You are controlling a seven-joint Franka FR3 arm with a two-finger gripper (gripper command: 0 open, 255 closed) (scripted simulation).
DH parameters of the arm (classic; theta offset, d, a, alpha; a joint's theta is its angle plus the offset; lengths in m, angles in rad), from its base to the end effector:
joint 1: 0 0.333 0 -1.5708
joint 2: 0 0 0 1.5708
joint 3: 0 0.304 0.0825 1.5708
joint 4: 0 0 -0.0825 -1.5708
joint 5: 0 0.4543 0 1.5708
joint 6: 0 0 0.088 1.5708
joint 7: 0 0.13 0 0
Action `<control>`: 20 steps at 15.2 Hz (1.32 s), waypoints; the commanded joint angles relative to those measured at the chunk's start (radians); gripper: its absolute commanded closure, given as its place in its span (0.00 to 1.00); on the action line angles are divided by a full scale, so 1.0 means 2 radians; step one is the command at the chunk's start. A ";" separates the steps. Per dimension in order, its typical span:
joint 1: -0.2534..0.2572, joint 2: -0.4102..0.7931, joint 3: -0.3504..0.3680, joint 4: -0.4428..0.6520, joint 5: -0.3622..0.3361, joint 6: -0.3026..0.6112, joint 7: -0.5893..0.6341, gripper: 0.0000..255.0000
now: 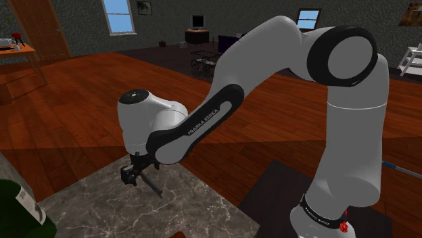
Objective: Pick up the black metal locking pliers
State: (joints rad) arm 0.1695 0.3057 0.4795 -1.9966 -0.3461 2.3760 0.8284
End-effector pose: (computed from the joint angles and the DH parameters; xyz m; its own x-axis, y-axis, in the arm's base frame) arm 0.5360 0.3929 0.2552 0.9858 0.0303 0.1654 0.0295 -0.9995 0.0070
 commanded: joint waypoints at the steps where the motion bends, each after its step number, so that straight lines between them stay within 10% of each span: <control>1: 0.003 0.010 -0.004 -0.002 -0.009 0.010 0.007 0.00; 6: 0.006 0.021 -0.009 -0.005 -0.019 0.023 0.015 0.00; 7: 0.006 0.021 -0.009 -0.005 -0.019 0.023 0.014 1.00; 20: 0.001 0.004 -0.001 0.000 -0.003 0.003 0.002 1.00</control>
State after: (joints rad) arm 0.1751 0.3231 0.4734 -1.9964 -0.3605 2.3910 0.8398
